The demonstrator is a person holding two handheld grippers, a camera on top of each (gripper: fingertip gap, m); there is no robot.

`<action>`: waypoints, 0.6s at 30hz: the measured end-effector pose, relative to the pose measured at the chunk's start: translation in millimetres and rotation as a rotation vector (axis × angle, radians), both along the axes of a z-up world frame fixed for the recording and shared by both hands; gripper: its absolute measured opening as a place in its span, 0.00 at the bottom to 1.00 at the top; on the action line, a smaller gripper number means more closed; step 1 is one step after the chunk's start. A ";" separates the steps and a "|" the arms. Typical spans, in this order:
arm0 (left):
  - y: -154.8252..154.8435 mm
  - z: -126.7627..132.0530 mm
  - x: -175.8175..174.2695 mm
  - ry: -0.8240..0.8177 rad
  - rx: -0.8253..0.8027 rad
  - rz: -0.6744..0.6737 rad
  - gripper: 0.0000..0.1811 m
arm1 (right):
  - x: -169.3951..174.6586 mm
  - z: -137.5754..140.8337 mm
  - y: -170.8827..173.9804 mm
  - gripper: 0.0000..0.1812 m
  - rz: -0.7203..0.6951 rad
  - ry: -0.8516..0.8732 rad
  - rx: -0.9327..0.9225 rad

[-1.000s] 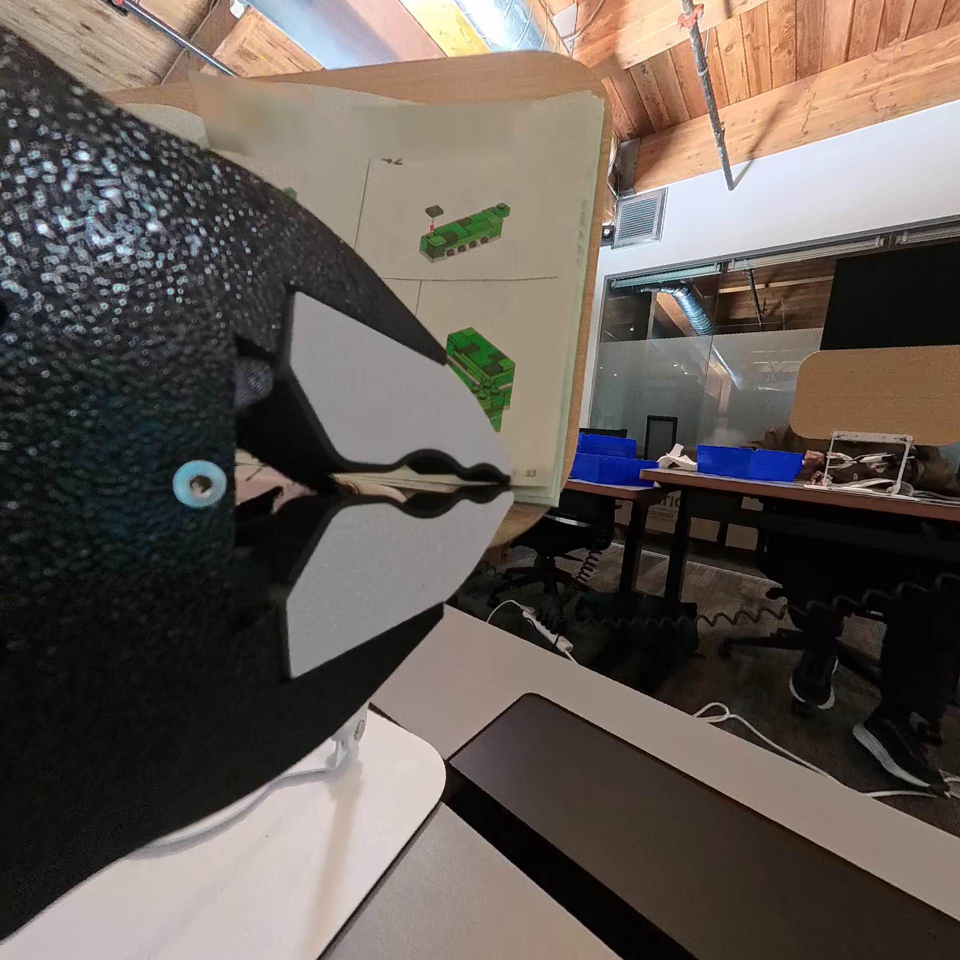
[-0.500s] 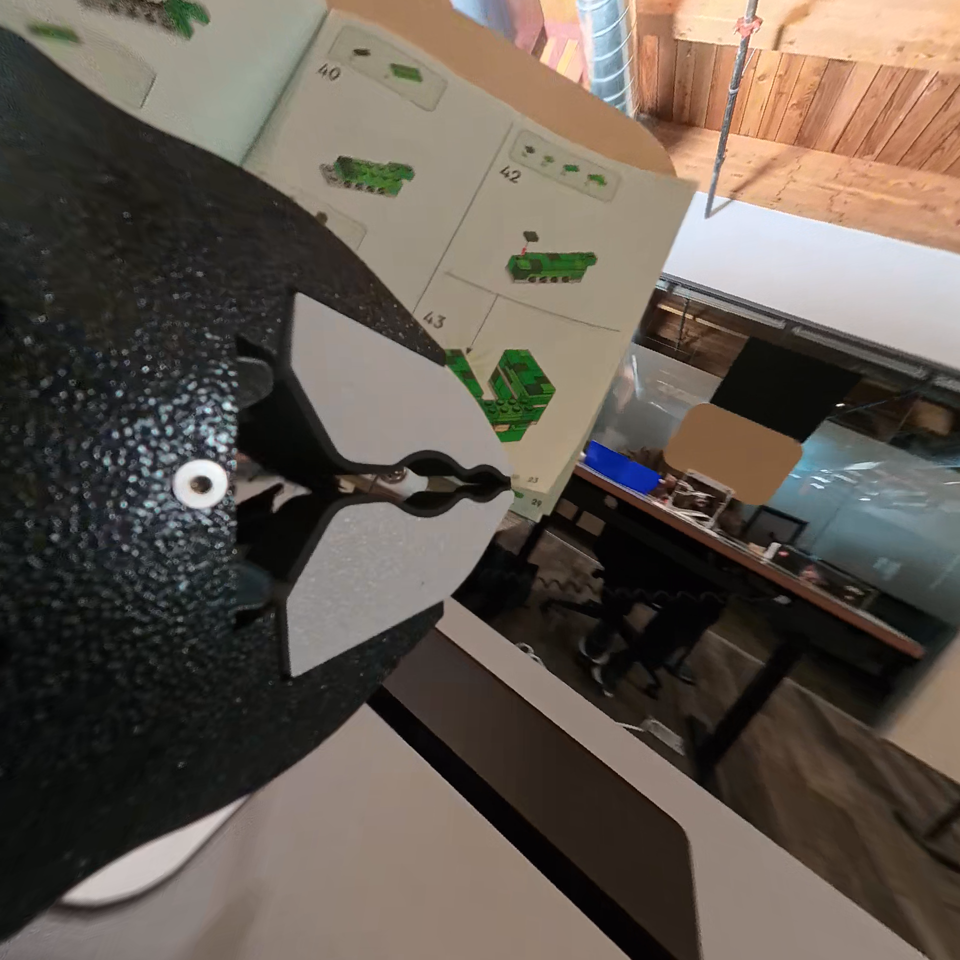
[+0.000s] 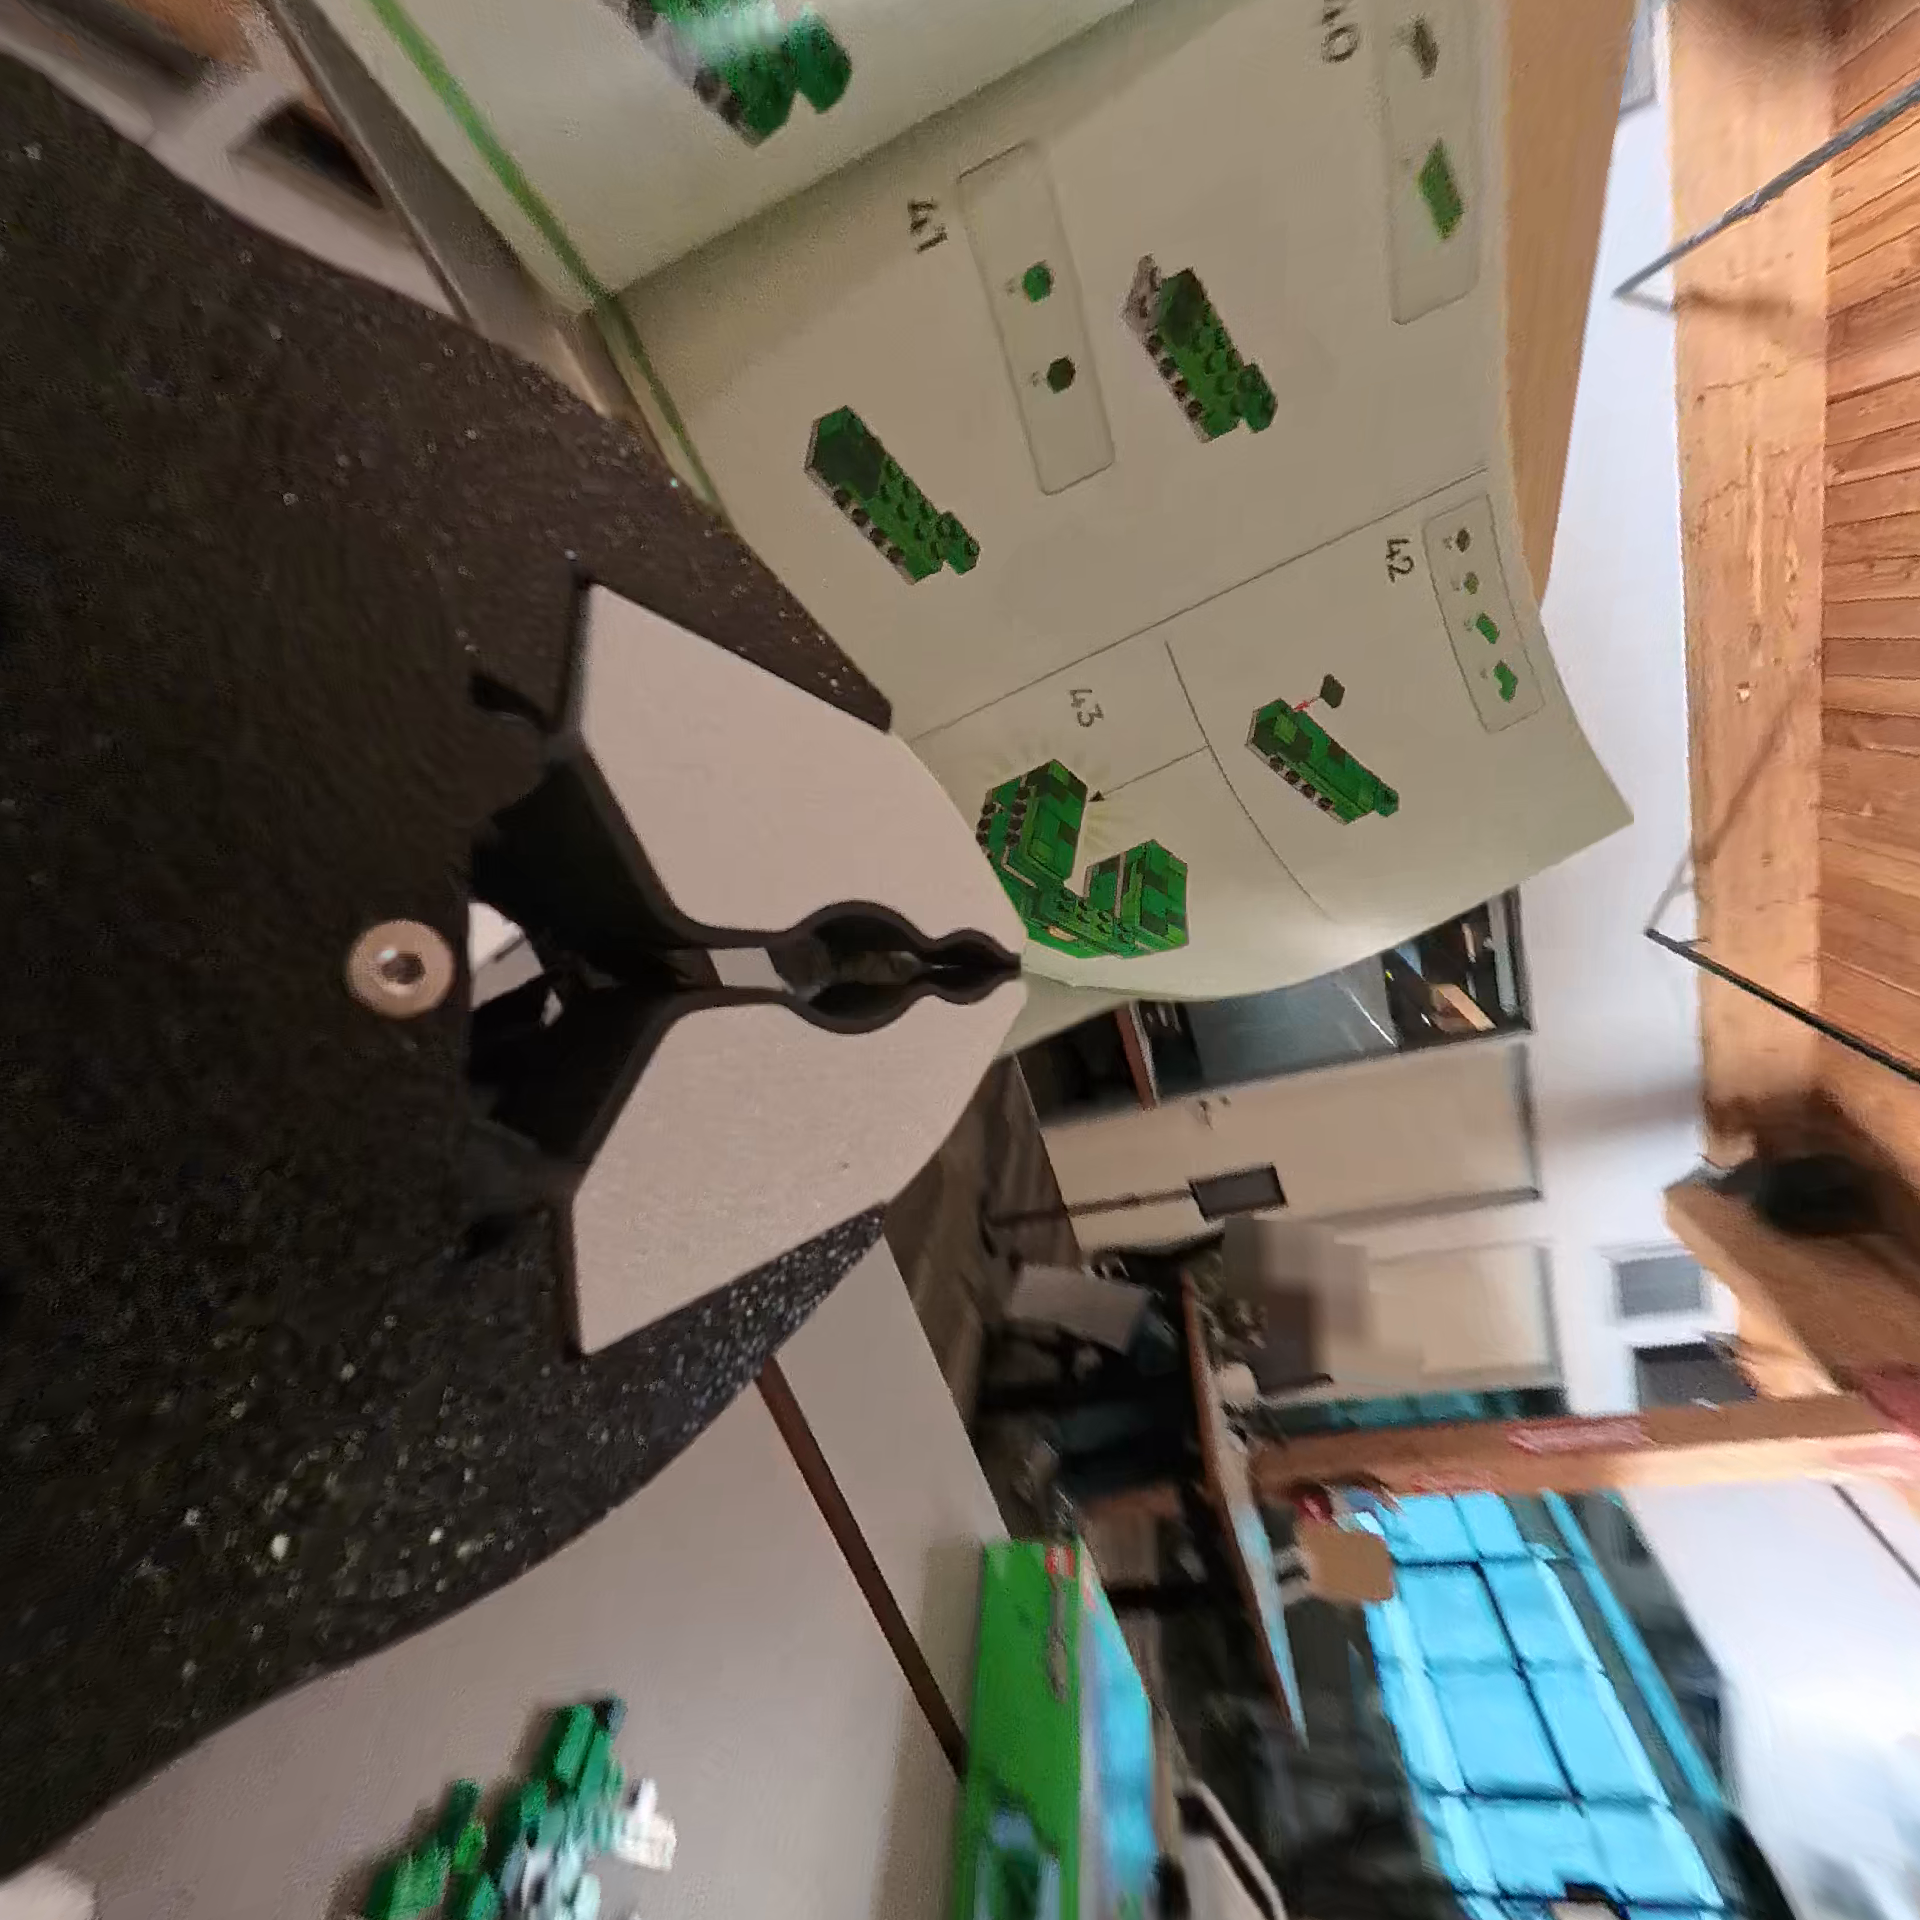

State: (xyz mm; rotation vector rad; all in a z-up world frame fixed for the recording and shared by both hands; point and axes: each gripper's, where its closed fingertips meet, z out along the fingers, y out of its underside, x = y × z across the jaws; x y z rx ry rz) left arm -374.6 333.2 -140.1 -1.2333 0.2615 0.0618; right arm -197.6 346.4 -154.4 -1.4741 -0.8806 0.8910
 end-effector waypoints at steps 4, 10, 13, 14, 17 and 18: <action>-2.6 -1.9 -2.3 -0.080 -0.001 -0.103 0.00 | -27.9 7.8 -20.5 0.08 0.054 0.016 0.054; -10.0 -4.4 -0.2 -0.121 -0.017 -0.274 0.00 | -99.5 11.6 4.0 0.03 -0.083 -0.048 0.224; -11.5 -3.3 5.4 -0.103 -0.066 -0.339 0.00 | -141.5 16.9 17.4 0.03 -0.061 -0.011 0.162; -11.3 -6.0 8.3 -0.086 -0.098 -0.361 0.00 | -150.6 15.9 23.6 0.03 -0.078 -0.011 0.152; -6.1 -22.9 11.5 -0.046 -0.234 -0.387 0.00 | -170.3 11.1 27.1 0.03 -0.060 0.024 0.123; -5.2 -26.2 12.5 -0.048 -0.257 -0.399 0.00 | -173.8 10.2 25.4 0.03 -0.050 0.044 0.127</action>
